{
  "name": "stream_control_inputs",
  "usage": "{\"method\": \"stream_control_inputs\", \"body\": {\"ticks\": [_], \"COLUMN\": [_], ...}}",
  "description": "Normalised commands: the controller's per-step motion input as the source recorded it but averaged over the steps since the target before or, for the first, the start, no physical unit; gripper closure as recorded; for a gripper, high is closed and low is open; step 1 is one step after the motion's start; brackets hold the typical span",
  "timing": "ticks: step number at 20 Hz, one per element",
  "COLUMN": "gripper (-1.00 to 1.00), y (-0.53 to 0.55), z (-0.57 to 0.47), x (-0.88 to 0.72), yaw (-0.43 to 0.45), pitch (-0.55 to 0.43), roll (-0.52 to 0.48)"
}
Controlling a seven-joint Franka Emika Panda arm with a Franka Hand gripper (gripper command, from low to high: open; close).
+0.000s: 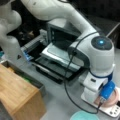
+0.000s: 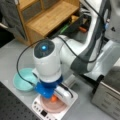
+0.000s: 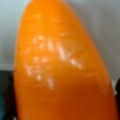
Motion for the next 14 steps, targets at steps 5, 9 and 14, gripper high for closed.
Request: {"method": "stream_control_inputs", "body": {"ticks": [5,9,14], "gripper": [-1.00,-1.00,-1.00], "y": [-0.02,0.00,0.01], "z": [-0.12,-0.12,-0.08], "x": [-0.22,-0.21,-0.22], "yaw": [0.051,0.068,0.058], "pitch": [-0.198,-0.185,-0.171], "roll": [-0.235,-0.219,-0.217]}}
